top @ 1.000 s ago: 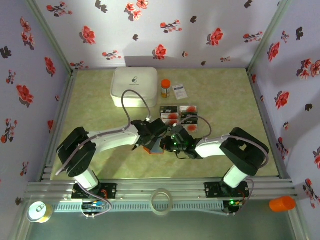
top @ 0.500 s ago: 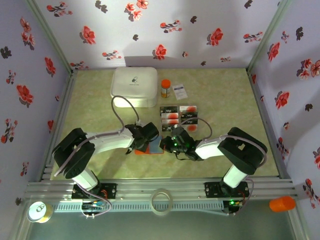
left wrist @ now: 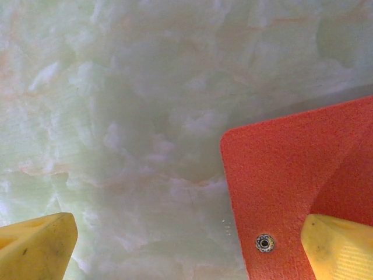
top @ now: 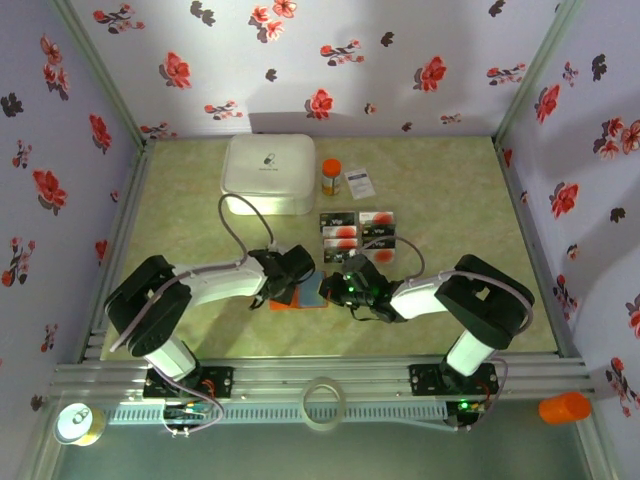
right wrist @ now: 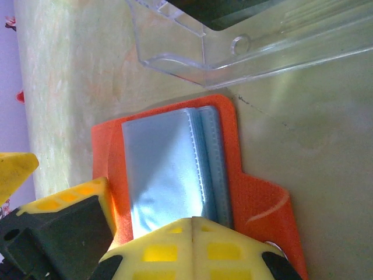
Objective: Put the credit cards into the card holder
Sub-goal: Open the card holder at the bottom-center of the table.
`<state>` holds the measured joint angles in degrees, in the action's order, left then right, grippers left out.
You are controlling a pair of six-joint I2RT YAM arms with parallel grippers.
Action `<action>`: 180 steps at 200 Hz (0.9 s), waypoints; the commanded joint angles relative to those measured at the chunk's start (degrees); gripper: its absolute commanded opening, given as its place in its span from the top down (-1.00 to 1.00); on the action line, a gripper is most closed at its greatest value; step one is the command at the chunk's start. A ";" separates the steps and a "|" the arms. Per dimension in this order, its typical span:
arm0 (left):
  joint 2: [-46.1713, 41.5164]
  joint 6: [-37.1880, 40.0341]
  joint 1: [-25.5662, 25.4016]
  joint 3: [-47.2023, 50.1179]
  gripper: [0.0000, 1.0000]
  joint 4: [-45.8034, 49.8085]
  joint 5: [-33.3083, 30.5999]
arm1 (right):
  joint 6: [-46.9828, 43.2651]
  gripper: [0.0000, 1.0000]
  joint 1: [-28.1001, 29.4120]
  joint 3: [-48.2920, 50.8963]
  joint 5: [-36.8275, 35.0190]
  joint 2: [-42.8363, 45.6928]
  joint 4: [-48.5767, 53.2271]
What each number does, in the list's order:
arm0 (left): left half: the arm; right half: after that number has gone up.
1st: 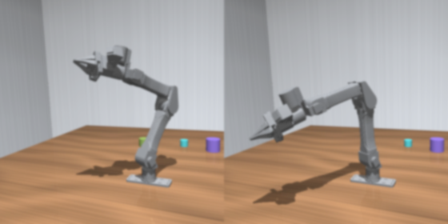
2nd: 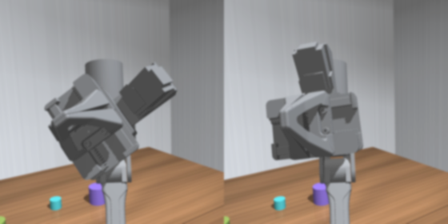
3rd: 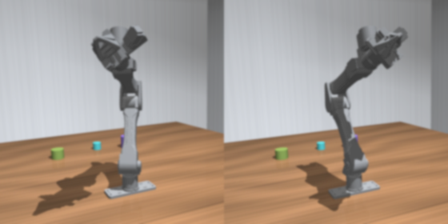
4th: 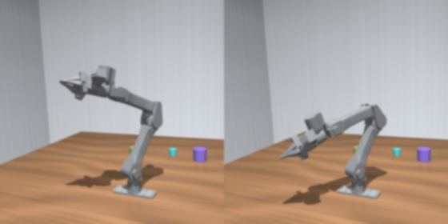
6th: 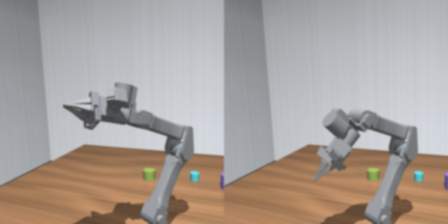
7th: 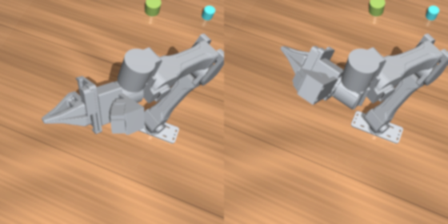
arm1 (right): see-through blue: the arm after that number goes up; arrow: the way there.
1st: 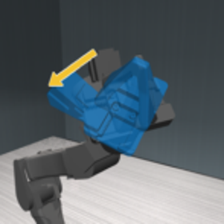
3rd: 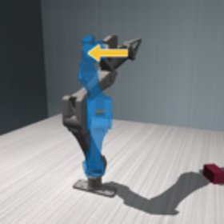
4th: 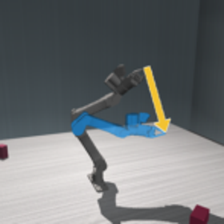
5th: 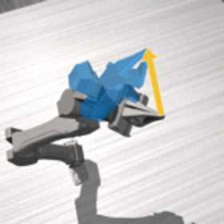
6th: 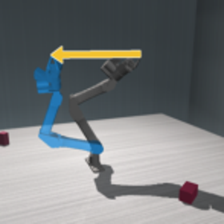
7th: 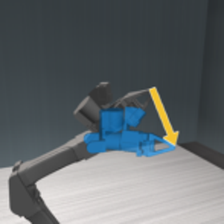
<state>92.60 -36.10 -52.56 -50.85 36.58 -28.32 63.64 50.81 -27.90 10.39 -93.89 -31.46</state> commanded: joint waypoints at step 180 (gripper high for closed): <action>-13.93 -30.51 4.54 11.88 -0.99 -38.28 32.67 | 0.13 1.00 1.85 1.97 -1.98 -1.93 5.38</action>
<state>81.23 -61.28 -47.88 -43.75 3.64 4.32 63.61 51.86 -27.57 9.15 -93.84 -32.05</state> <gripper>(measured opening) 0.997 0.063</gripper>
